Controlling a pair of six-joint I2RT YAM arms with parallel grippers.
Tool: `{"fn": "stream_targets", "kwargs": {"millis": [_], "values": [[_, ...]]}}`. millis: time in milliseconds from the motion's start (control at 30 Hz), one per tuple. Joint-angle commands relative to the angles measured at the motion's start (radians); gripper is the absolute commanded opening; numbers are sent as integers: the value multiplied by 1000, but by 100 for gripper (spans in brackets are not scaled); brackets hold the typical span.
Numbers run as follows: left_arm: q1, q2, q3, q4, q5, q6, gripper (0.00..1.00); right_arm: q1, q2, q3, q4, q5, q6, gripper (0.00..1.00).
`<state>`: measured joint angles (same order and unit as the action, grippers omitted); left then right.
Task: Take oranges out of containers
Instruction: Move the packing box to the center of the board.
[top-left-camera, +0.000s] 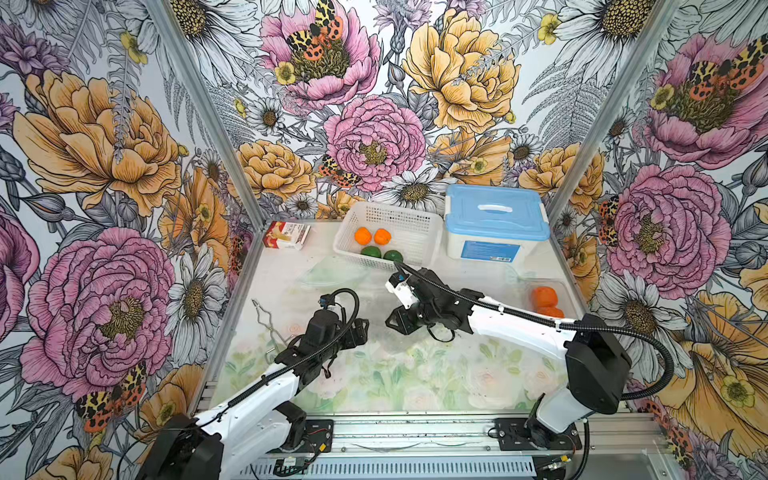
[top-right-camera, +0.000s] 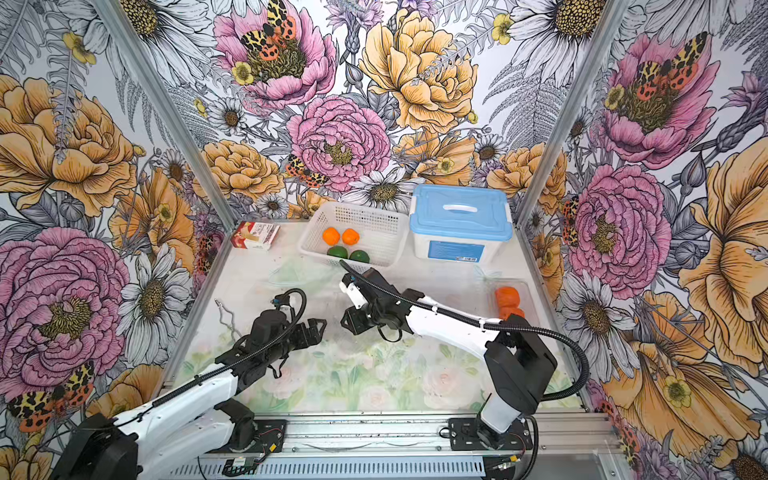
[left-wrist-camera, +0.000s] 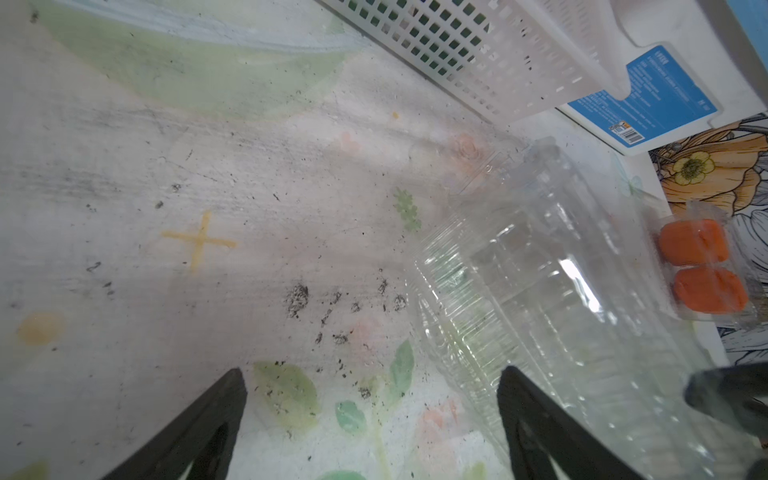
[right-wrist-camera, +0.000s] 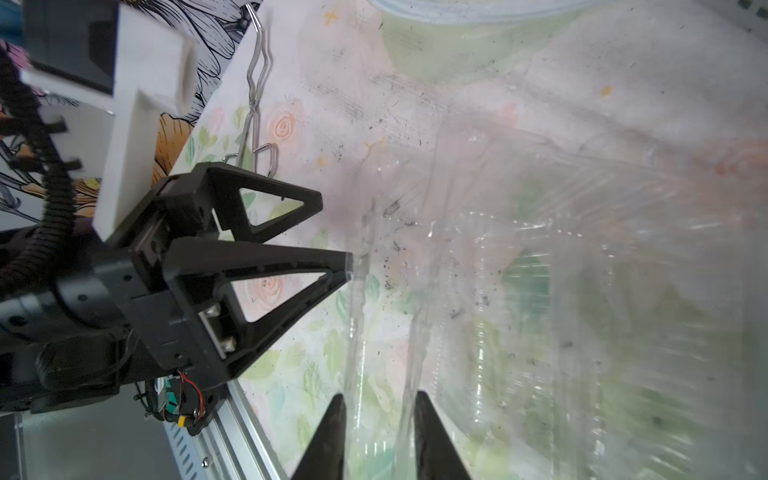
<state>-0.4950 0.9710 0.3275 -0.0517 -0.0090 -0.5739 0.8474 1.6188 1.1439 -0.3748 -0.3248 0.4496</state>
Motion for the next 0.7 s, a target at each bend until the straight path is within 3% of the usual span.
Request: {"fn": "stream_targets", "kwargs": {"millis": [0,400,567,667], "values": [[-4,43,28,67,25,17,95,5,36,28,34,-23,34,28],[41,210,100,148,56,60,95,2,117,43,54,63,53,28],[55,149,112,96,52,77,95,3,155,91,55,93,58,22],[32,60,78,63,-23,88,95,1,194,130,56,110,58,19]]}}
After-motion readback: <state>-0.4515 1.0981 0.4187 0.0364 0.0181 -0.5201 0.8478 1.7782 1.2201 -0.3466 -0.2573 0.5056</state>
